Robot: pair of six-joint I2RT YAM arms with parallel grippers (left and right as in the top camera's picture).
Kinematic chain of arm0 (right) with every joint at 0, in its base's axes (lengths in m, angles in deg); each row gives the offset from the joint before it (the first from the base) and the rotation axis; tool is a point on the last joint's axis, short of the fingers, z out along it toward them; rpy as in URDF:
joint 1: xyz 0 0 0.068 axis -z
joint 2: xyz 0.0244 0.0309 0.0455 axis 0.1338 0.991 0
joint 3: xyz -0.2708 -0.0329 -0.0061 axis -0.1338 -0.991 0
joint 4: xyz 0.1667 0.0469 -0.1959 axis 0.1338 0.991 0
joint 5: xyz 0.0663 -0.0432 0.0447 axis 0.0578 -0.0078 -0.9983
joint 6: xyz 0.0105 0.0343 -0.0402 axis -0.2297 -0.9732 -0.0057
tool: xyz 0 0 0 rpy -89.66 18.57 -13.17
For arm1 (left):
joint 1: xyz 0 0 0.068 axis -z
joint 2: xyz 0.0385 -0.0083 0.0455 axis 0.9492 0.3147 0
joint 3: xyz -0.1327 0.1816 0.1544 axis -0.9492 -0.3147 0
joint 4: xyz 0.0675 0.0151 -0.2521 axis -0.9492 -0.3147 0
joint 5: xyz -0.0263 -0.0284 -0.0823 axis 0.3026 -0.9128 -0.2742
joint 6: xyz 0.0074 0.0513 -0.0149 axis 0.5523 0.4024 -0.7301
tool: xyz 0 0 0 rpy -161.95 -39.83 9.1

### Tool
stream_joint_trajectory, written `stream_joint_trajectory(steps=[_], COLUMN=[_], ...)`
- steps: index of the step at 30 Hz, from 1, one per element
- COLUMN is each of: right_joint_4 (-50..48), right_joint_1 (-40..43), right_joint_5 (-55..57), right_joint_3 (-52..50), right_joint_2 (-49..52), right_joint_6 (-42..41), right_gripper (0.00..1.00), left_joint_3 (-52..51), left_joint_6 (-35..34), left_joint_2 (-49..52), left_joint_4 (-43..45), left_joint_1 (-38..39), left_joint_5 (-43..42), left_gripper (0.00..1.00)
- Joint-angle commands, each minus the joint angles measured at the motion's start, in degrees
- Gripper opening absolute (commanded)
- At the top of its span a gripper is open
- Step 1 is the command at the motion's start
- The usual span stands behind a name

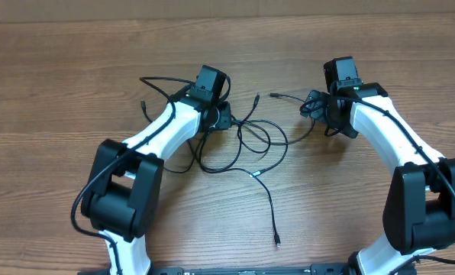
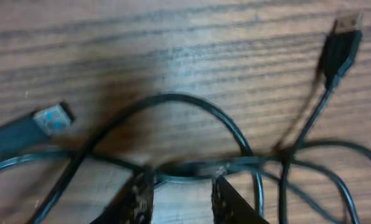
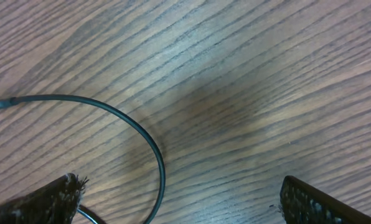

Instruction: Untangle cables

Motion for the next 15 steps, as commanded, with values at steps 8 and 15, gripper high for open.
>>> stream_joint_trajectory(steps=[8, 15], right_joint_4=[-0.2, -0.2], right_joint_1=[0.0, 0.0], right_joint_5=[-0.2, -0.2], right_joint_3=[0.1, 0.1], right_joint_2=[0.0, 0.0], right_joint_6=[-0.1, -0.1], right_gripper=[1.00, 1.00], left_joint_3=[-0.1, -1.8], left_joint_6=[-11.6, -18.6], left_joint_2=[1.7, 2.2], left_joint_4=[-1.3, 1.0], left_joint_1=[-0.4, -0.4], left_joint_5=[9.2, 11.1], left_gripper=[0.33, 0.33])
